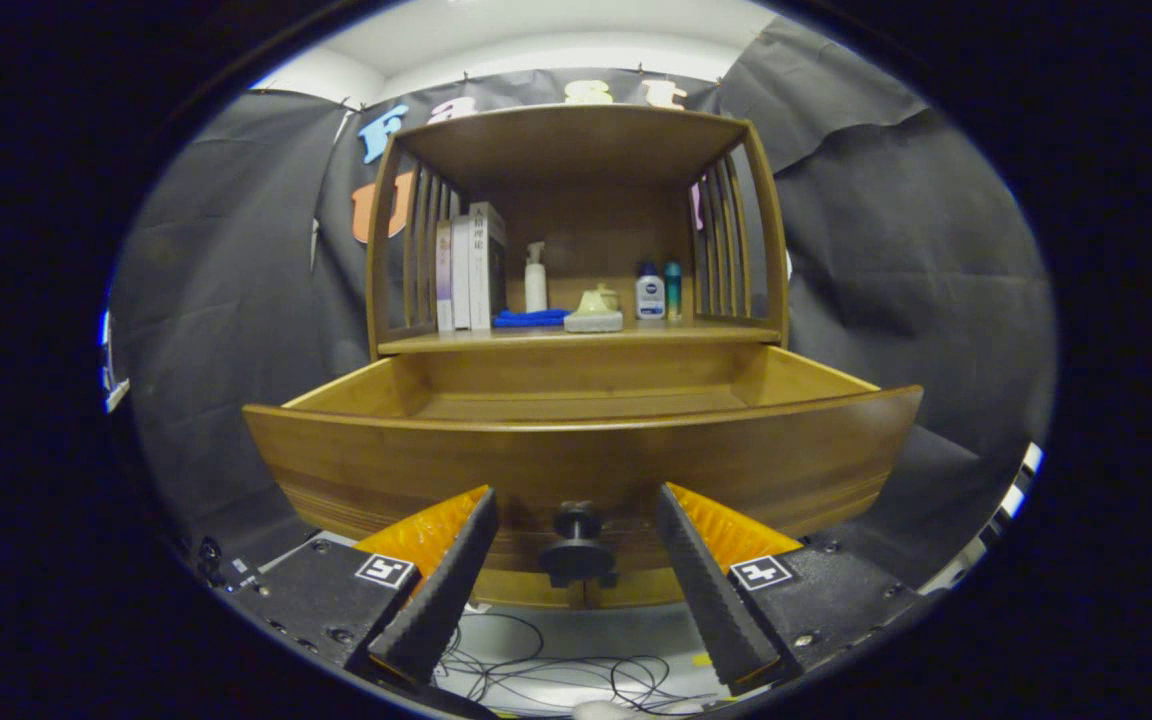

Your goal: Pull open the drawer, take out the items inside it, and place them on the countertop above the cabinet.

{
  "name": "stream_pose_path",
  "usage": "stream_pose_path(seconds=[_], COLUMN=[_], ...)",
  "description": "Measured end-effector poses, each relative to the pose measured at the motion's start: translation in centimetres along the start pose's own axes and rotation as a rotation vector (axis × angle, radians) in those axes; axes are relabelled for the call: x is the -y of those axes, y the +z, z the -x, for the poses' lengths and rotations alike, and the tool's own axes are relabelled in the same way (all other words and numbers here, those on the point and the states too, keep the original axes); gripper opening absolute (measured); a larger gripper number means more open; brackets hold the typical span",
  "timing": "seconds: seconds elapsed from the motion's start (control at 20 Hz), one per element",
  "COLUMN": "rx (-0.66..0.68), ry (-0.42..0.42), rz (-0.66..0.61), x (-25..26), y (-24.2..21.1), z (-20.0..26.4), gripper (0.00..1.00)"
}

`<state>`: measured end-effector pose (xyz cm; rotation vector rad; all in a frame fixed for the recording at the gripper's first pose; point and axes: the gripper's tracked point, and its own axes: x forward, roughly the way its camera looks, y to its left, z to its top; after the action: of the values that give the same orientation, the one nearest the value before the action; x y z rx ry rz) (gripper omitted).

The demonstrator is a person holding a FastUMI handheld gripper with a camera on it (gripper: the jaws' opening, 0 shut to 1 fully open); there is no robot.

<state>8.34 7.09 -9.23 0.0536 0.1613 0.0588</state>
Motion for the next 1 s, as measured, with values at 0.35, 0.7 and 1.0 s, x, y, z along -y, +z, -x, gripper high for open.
stream_pose_path(seconds=[0.35,0.7,1.0], rx=[0.047,0.032,0.024], ry=[-0.021,-0.008,-0.011], rz=[0.019,0.021,0.015], x=[0.4,0.4,0.2], y=[-0.1,0.5,1.1], z=[-1.5,-3.2,-5.4], gripper=[1.0,1.0,1.0])
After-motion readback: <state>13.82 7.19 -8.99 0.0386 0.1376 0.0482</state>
